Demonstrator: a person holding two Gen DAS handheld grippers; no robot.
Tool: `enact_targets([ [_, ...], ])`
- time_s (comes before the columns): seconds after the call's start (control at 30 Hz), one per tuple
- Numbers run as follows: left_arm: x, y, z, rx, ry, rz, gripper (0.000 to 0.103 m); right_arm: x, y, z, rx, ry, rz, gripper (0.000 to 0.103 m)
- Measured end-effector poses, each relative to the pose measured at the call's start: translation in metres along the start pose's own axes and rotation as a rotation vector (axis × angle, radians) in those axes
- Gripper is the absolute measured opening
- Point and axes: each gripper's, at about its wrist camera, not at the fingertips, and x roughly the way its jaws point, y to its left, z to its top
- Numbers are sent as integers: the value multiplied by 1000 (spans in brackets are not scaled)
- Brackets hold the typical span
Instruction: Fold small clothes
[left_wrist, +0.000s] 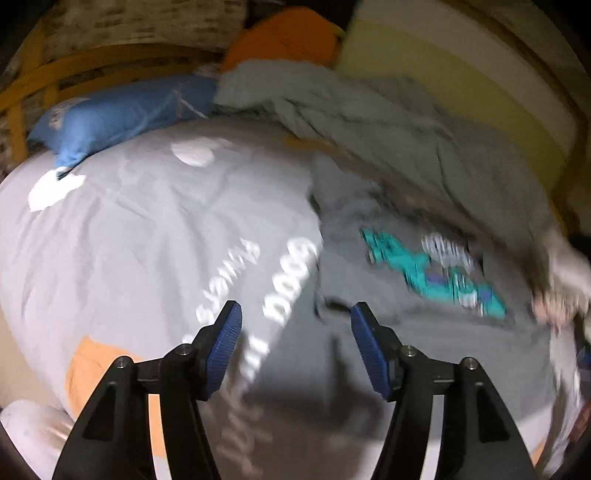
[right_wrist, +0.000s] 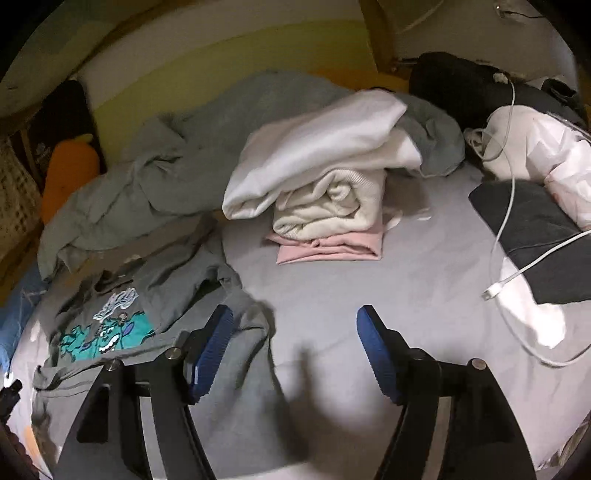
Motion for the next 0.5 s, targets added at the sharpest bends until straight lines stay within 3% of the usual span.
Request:
enact_targets([
  [0.1, 10, -17, -15, 132, 69, 131, 61, 3, 7, -16, -101, 101, 21, 71],
  [0.17, 22, -23, -22, 181, 110, 149, 60, 14, 7, -35, -144, 186, 36, 71],
  [0.23, 30, -23, -28, 190, 140, 142, 39, 29, 3, -53, -143, 262, 48, 62],
  [0.27, 30, -21, -28, 174, 142, 132, 22, 34, 2, -58, -133, 287, 61, 41],
  [0.3, 23, -18, -27, 146, 118, 127, 5, 36, 2, -61, -119, 298, 96, 14],
  [0.33, 15, -15, -26, 125, 83, 101, 5, 34, 4, -62, -119, 291, 149, 4],
  [0.43, -26, -17, -22, 130, -75, 88, 5, -1, 15, -58, -191, 119, 84, 2],
  [0.5, -43, -16, -23, 148, -99, 82, 5, -24, 13, -54, -186, 64, 95, 2],
])
